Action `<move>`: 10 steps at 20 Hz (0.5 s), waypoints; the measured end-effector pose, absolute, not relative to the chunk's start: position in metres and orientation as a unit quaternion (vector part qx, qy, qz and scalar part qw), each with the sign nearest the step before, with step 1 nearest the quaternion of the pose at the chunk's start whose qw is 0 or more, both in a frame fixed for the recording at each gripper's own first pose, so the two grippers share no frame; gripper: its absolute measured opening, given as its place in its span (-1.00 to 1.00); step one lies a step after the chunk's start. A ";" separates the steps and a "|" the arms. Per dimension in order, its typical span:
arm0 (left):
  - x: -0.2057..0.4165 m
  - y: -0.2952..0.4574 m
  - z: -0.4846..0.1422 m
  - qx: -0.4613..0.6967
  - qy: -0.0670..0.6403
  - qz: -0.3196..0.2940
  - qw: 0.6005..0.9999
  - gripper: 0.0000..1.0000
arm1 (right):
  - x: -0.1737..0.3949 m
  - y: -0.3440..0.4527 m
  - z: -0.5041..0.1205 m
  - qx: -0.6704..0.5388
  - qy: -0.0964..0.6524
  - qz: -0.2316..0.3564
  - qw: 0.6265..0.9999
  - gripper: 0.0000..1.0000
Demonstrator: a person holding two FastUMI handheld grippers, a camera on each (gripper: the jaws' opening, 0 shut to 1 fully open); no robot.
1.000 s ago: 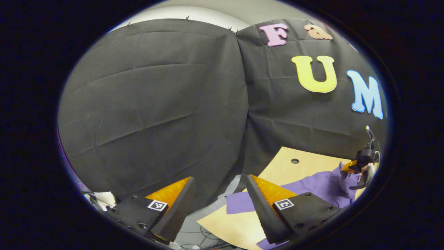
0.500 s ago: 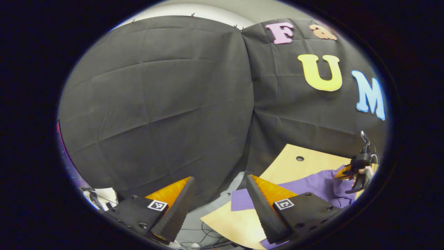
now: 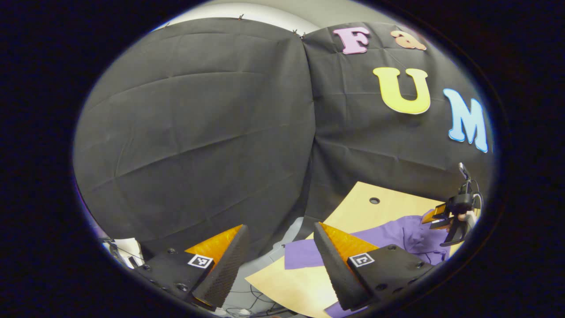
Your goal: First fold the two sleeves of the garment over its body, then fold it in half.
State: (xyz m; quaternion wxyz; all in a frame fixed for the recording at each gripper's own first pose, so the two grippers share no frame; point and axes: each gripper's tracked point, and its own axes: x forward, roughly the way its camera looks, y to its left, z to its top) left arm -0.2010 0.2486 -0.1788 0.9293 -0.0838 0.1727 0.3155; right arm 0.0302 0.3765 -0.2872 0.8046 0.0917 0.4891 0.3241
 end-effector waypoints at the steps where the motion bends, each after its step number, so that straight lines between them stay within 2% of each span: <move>1: -0.199 0.251 -0.185 -0.085 0.175 0.314 0.929 0.92 | 0.032 0.373 -0.285 0.091 0.487 0.323 0.806 0.68; 9: -0.151 0.267 -0.249 -0.099 0.208 0.270 0.935 0.87 | 0.029 0.330 -0.275 0.097 0.477 0.311 0.816 0.68; 10: -0.144 0.268 -0.259 -0.101 0.214 0.263 0.935 0.93 | 0.030 0.321 -0.274 0.099 0.476 0.305 0.819 0.68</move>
